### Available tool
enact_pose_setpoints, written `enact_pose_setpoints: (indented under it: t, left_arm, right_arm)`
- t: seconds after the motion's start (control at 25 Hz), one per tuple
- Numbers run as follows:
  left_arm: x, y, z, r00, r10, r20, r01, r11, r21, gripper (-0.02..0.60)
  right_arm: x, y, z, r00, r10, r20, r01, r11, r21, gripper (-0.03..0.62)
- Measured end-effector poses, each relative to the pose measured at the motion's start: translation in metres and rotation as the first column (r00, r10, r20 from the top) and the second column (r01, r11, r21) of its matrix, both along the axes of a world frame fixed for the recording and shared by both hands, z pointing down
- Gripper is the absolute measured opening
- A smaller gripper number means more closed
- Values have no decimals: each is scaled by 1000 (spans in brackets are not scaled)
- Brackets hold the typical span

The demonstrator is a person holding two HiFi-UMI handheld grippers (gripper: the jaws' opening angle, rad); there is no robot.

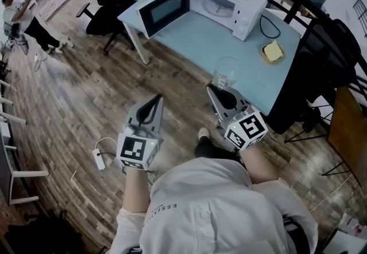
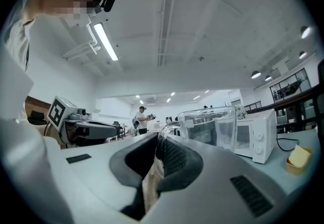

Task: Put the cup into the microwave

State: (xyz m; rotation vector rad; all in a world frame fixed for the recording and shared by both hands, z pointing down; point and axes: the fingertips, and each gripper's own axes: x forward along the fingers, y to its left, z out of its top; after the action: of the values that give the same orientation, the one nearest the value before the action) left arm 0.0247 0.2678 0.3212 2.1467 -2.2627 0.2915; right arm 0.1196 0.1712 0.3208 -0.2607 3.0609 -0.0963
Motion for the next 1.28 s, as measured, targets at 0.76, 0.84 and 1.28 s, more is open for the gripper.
enact_pose_setpoints:
  t: [0.76,0.84,1.28]
  left_arm:
    - [-54,-241,6,992,114,45,-112,993,-43,2]
    - [-63,-258,10,990,133,35,-131,990,-49,2]
    - [-140,-380,24,942,335,-1,-335,941,-57,2]
  right_arm:
    - [-71,-219,16,999,4,-38,-5,1000,-19,21]
    - [-82,-231,19,999,5,-48,-6,1000,-13,21]
    - [-162,-326,32,992,116,-50,-117,993,-33,21]
